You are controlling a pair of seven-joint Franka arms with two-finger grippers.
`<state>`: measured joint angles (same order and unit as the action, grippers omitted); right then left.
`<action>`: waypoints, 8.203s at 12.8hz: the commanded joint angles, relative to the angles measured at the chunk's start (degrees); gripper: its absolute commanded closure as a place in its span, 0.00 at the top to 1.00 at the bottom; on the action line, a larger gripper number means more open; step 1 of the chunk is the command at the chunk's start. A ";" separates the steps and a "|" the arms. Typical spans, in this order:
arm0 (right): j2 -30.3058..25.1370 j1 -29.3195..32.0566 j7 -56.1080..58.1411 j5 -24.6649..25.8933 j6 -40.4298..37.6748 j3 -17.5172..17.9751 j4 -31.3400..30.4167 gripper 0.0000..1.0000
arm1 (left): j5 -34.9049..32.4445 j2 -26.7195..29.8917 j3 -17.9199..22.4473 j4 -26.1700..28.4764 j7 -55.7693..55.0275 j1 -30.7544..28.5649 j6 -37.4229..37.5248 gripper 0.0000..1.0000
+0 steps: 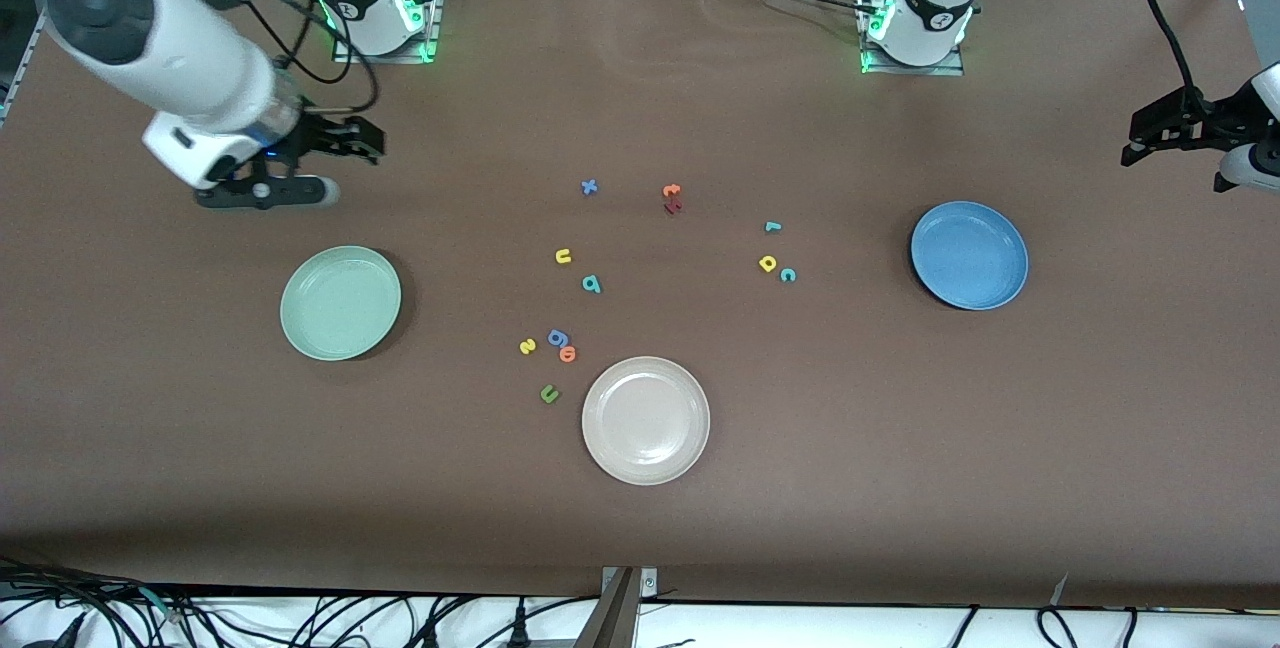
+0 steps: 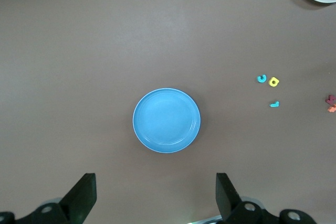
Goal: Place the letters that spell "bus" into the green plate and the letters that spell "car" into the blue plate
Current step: 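Reach the right gripper to the cyan b letter and grasp it, then carry the b toward the green plate while the left gripper reaches letters, then release the b onto the green plate while the left gripper grasps the u, then grasp the yellow 2 with the right gripper while the left gripper lifts, then drop the 2 on the green plate while the left gripper drops the u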
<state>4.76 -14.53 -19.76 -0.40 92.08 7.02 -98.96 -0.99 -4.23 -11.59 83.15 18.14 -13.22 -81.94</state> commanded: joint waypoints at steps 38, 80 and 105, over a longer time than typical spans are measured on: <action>19.25 -17.29 -1.10 10.43 21.20 -21.58 -6.22 0.11 | 1.08 -21.52 0.96 39.10 -50.13 30.79 -66.32 0.90; 41.66 -23.00 -43.18 -7.36 37.24 -19.14 13.71 0.00 | 0.46 -24.43 4.30 38.84 -51.81 32.64 -67.91 0.06; 24.95 -23.87 -31.61 -8.03 36.84 -16.70 -3.70 0.99 | 1.34 -17.92 13.79 44.73 -1.88 10.31 -58.16 0.54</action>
<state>29.06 -37.93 -45.46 -7.23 126.11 -11.66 -102.90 -0.74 -22.76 2.35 127.58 15.20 -2.58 -139.66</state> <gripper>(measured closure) 0.004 0.709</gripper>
